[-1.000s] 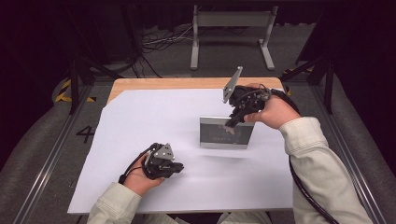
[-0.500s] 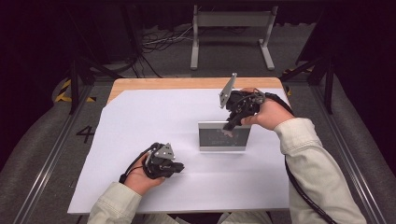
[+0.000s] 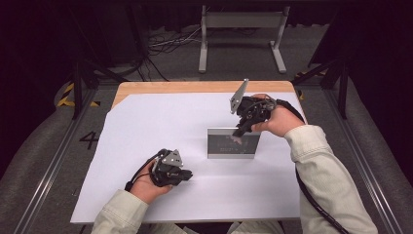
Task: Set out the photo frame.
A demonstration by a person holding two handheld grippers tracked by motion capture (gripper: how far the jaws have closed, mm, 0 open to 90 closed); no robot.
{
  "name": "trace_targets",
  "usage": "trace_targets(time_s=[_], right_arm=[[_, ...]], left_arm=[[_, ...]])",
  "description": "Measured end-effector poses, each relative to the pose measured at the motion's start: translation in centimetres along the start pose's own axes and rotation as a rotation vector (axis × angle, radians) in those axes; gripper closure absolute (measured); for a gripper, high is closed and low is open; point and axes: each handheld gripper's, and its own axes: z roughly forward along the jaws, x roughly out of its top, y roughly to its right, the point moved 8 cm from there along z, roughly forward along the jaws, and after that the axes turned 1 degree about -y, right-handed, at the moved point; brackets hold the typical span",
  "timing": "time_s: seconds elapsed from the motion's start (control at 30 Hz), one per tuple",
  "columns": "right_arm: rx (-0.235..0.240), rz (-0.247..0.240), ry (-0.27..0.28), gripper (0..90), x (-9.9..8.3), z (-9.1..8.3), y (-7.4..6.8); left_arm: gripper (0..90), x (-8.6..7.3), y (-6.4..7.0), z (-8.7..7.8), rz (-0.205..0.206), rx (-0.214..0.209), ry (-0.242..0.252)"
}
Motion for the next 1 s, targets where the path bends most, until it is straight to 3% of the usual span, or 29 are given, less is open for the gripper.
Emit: trace_targets(time_s=[0.23,0.43,0.6,0.77,1.0], right_arm=[[-0.041,0.000,0.040,78.7,-0.2,0.1,0.8],[-0.088,0.024,0.037,74.0,-0.3,0.2,1.3],[-0.129,0.073,0.045,55.1,-0.3,-0.1,1.6],[-0.168,0.096,0.108,38.0,0.0,-0.8,1.8],[-0.198,0.096,0.151,32.6,-0.3,-1.9,1.4]], left_arm=[[84.1,0.0,0.0,0.0,0.003,-0.001,0.000],[83.8,-0.1,0.0,-0.1,-0.001,-0.001,0.000],[83.7,-0.2,0.0,-0.2,-0.002,0.002,0.002],[82.9,-0.3,-0.1,-0.2,-0.006,-0.006,0.003],[81.2,-0.3,-0.4,-0.5,-0.016,-0.001,0.008]])
